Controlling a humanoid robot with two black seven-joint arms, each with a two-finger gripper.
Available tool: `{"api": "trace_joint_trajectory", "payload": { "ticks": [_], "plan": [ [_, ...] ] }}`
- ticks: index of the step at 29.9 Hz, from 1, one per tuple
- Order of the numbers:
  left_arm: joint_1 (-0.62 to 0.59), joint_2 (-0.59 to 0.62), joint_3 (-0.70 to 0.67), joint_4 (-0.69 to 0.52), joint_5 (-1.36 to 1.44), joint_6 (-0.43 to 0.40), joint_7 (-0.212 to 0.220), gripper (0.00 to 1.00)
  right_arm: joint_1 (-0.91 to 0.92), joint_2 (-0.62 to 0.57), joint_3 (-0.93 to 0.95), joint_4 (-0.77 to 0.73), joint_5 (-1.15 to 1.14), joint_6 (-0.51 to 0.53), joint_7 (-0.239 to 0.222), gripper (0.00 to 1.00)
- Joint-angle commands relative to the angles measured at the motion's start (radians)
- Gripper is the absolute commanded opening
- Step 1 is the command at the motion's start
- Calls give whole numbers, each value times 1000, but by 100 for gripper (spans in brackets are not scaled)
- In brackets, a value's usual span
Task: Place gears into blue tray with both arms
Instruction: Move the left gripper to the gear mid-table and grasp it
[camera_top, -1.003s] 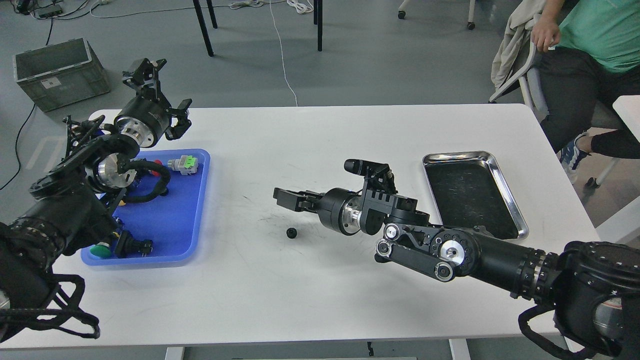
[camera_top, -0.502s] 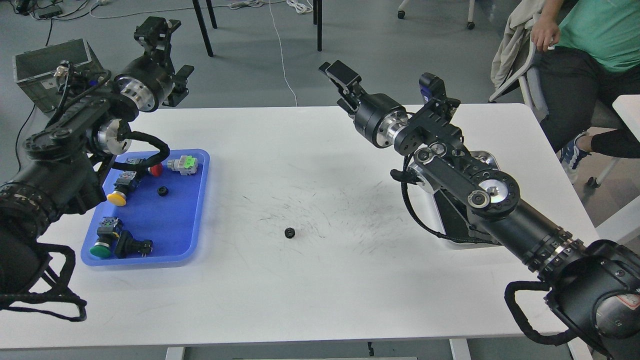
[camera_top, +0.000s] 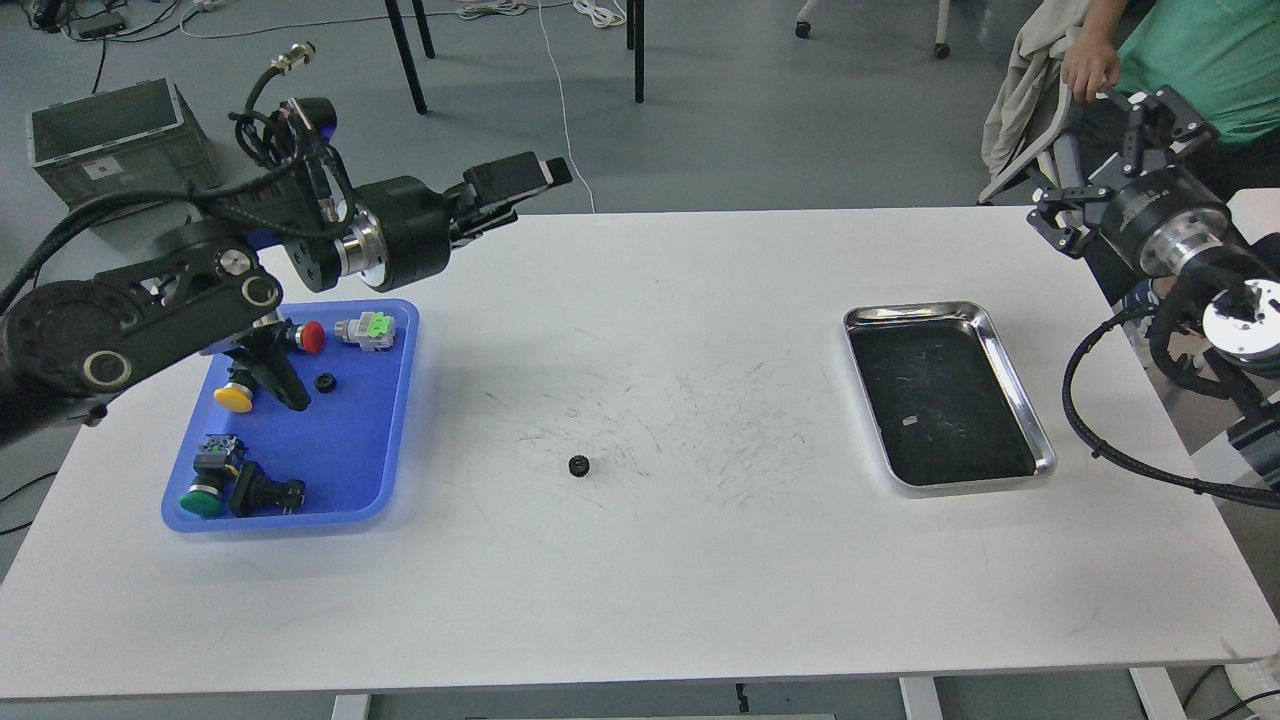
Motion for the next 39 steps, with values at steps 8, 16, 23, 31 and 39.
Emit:
{"api": "trace_joint_trajectory", "payload": {
  "ticks": [8, 16, 23, 31, 39],
  "plan": [
    [185, -49, 43, -75, 753, 93, 49, 98, -35, 26, 1, -45, 86, 54, 2, 95],
    [288, -143, 45, -32, 870, 114, 190, 97, -38, 29, -10, -50, 85, 77, 2, 96],
    [340, -189, 45, 13, 946, 125, 193, 95, -38, 38, -16, -51, 83, 76, 4, 96],
    [377, -220, 45, 37, 952, 136, 195, 86, -38, 40, -21, -53, 80, 76, 2, 97],
    [379, -260, 45, 87, 952, 143, 193, 69, -38, 38, -23, -56, 80, 73, 4, 97]
  ]
}}
